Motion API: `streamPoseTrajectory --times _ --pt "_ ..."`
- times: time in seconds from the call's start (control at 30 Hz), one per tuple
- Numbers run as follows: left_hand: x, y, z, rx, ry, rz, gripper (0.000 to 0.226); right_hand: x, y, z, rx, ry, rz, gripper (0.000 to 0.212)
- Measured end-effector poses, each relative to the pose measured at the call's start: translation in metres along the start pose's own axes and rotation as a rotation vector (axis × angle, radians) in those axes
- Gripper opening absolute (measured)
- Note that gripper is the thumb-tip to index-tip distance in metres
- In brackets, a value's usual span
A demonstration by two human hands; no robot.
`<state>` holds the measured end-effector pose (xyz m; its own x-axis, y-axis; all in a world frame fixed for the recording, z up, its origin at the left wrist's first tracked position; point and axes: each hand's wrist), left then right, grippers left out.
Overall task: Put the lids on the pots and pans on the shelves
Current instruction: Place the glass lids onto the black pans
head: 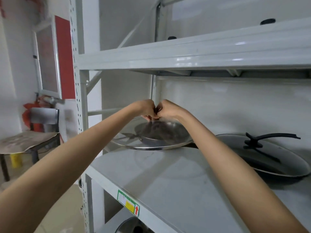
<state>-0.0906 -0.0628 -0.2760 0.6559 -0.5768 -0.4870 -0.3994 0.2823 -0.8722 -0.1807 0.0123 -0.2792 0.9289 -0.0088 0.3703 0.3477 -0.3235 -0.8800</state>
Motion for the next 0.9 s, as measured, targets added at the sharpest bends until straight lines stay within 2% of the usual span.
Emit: streamPoseTrajectory --times 0.1,0.33,0.53,0.83,0.9 --pt "-0.002 0.009 -0.029 -0.036 -0.010 -0.084 0.013 -0.017 0.007 -0.019 -0.042 0.044 -0.055 0.017" --pt "-0.005 0.033 -0.099 -0.023 -0.021 -0.161 0.022 -0.068 0.033 -0.071 -0.119 0.136 -0.088 0.026" --pt "0.007 0.057 -0.155 -0.126 -0.011 -0.127 0.033 -0.108 0.056 -0.110 -0.179 0.193 -0.153 0.031" --pt "0.040 0.107 -0.228 -0.170 0.007 -0.138 0.035 -0.166 0.104 -0.156 -0.207 0.218 -0.152 0.020" --pt "0.042 0.111 -0.236 -0.190 0.016 -0.101 0.037 -0.172 0.106 -0.162 -0.210 0.241 -0.170 0.026"
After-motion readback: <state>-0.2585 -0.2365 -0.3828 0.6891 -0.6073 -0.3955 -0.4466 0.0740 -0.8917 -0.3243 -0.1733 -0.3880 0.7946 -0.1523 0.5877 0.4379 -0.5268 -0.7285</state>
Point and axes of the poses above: each hand's wrist, its own z-axis away from the middle knuckle, its own y-axis out of the palm, x = y × z, and after that the axes turned 7 degrees about -y, right-handed
